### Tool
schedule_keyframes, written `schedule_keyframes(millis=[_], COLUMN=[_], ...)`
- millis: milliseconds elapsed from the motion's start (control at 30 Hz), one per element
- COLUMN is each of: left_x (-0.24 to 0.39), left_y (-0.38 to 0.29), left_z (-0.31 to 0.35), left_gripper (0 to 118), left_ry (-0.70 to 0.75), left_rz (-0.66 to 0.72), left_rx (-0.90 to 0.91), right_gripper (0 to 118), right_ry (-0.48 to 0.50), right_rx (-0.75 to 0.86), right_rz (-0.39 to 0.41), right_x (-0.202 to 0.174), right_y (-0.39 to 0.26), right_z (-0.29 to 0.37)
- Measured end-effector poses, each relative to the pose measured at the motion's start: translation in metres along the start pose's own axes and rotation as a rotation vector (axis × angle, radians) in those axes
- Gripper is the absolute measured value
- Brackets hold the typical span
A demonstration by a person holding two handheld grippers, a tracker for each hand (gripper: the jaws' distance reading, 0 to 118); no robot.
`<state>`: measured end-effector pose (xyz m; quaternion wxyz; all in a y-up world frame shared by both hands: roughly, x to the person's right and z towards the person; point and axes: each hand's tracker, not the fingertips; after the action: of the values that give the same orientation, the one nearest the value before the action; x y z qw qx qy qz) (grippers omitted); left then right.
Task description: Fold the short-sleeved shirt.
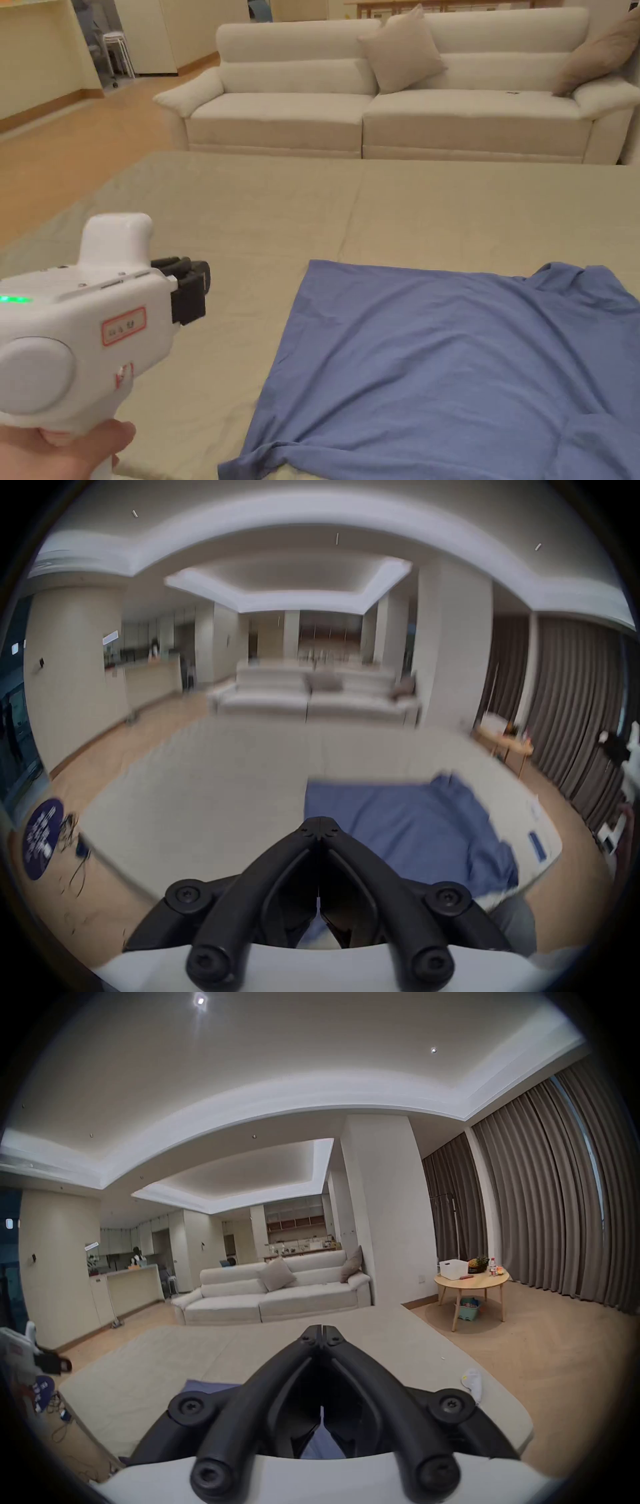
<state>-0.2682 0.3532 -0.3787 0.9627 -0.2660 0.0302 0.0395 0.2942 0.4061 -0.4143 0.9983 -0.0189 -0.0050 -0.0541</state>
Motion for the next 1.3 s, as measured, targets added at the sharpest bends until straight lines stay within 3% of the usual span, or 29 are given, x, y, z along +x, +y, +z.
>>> schedule_keyframes(millis=[100, 133, 200, 233, 267, 400, 433, 500, 533, 700, 800, 1000, 1067, 1100, 1133, 1167, 1200, 1267, 1300], left_x=[-0.017, -0.023, -0.032, -0.033, -0.030, -0.026, -0.026, -0.026, -0.029, -0.038, -0.041, -0.030, -0.022, -0.017, -0.013, -0.009, -0.006, 0.007, 0.011], left_y=[-0.040, -0.054, -0.079, -0.090, -0.100, -0.134, -0.139, -0.146, -0.149, -0.144, -0.144, -0.117, -0.106, -0.101, -0.096, -0.091, -0.086, -0.076, -0.075], left_z=[-0.044, -0.057, -0.083, -0.097, -0.111, -0.138, -0.143, -0.144, -0.140, -0.138, -0.139, -0.112, -0.106, -0.105, -0.102, -0.100, -0.099, -0.094, -0.092], left_gripper=[0, 6, 74, 105, 114, 112, 103, 18, 4, 4, 4, 4, 4, 4, 4, 4, 4, 4, 4], left_ry=[-0.045, -0.061, -0.087, -0.038, 0.004, 0.030, -0.014, -0.014, -0.051, -0.014, -0.011, -0.065, -0.048, -0.059, -0.056, -0.066, -0.065, -0.087, -0.088], left_rz=[0.077, 0.104, 0.156, 0.113, 0.080, 0.018, 0.044, 0.058, 0.069, 0.213, 0.172, 0.203, 0.191, 0.175, 0.165, 0.159, 0.157, 0.161, 0.168], left_rx=[-0.230, -0.263, -0.365, -0.440, -0.508, -0.631, -0.685, -0.655, -0.566, -0.546, -0.546, -0.389, -0.331, -0.308, -0.279, -0.268, -0.264, -0.268, -0.252], right_gripper=[0, 0, 0, 0, 0, 0, 0, 0, 0, 0, 0, 0, 0, 14, 55, 111, 118, 110, 108], right_ry=[0.001, 0.004, 0.003, -0.005, -0.018, -0.013, -0.017, -0.024, -0.033, -0.022, 0.000, 0.011, 0.060, 0.101, 0.113, 0.137, 0.150, 0.177, 0.144], right_rx=[-0.050, -0.069, -0.077, -0.093, -0.114, -0.165, -0.172, -0.185, -0.192, -0.226, -0.276, -0.449, -0.489, -0.550, -0.616, -0.669, -0.738, -0.787, -0.848], right_rz=[0.011, 0.015, 0.025, 0.039, 0.047, 0.037, 0.034, 0.039, 0.045, 0.037, -0.025, -0.012, -0.043, -0.043, -0.032, -0.050, -0.084, -0.107, -0.077], right_x=[0.000, 0.000, -0.001, -0.001, -0.002, 0.002, 0.002, 0.005, 0.005, 0.010, 0.019, 0.046, 0.060, 0.066, 0.070, 0.082, 0.087, 0.092, 0.092], right_y=[-0.009, -0.014, -0.023, -0.025, -0.029, -0.041, -0.043, -0.045, -0.047, -0.061, -0.074, -0.127, -0.153, -0.165, -0.176, -0.196, -0.215, -0.242, -0.252], right_z=[-0.003, -0.005, -0.006, -0.007, -0.009, -0.013, -0.014, -0.014, -0.015, -0.015, -0.017, -0.032, -0.040, -0.047, -0.054, -0.062, -0.069, -0.070, -0.071])
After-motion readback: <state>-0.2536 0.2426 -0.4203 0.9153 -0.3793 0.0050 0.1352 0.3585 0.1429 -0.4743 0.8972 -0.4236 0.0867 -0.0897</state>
